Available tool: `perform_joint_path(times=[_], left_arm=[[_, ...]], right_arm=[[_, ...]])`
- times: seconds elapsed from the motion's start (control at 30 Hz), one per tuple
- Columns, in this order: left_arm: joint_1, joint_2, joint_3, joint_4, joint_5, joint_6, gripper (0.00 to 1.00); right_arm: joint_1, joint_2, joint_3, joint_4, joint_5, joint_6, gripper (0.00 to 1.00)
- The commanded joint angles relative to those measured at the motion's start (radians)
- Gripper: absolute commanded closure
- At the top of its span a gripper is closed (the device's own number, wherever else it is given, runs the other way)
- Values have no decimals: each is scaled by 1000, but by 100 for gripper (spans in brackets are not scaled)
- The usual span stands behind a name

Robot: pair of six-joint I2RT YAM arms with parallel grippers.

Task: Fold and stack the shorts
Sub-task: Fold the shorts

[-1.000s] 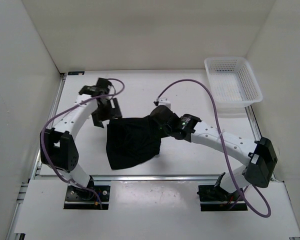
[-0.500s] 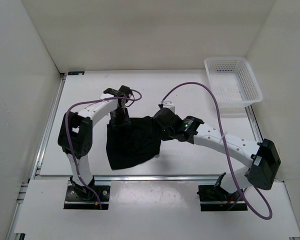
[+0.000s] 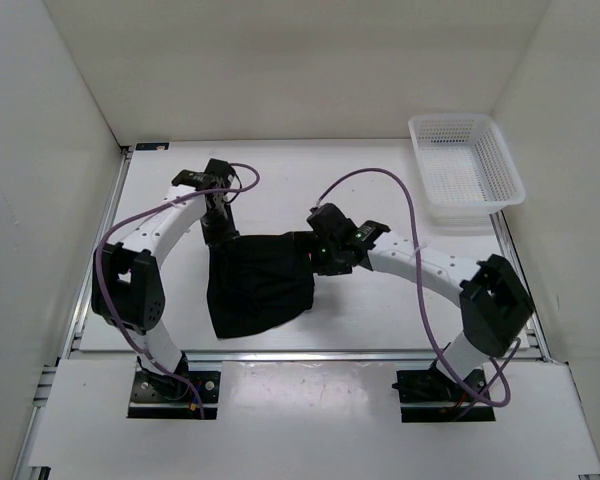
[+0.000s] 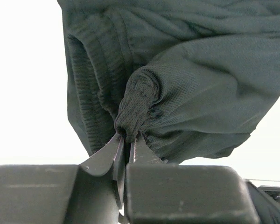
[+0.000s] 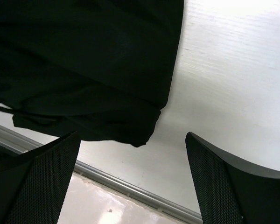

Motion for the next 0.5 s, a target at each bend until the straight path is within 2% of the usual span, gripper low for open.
perform_joint_path(times=[0.0, 0.13, 0.27, 0.43, 0.47], left_arm=[[9, -40, -43, -4, 34, 29, 90], [18, -40, -43, 5, 43, 40, 90], [27, -40, -43, 5, 53, 40, 90], [36, -40, -32, -6, 62, 49, 90], [36, -40, -32, -6, 62, 49, 90]], right_arm=[[-58, 51, 4, 131, -203, -1, 2], [-110, 98, -96, 290, -357, 50, 2], [-101, 157, -110, 315, -375, 50, 5], [-101, 201, -131, 352, -375, 40, 24], [-101, 210, -131, 365, -375, 40, 32]])
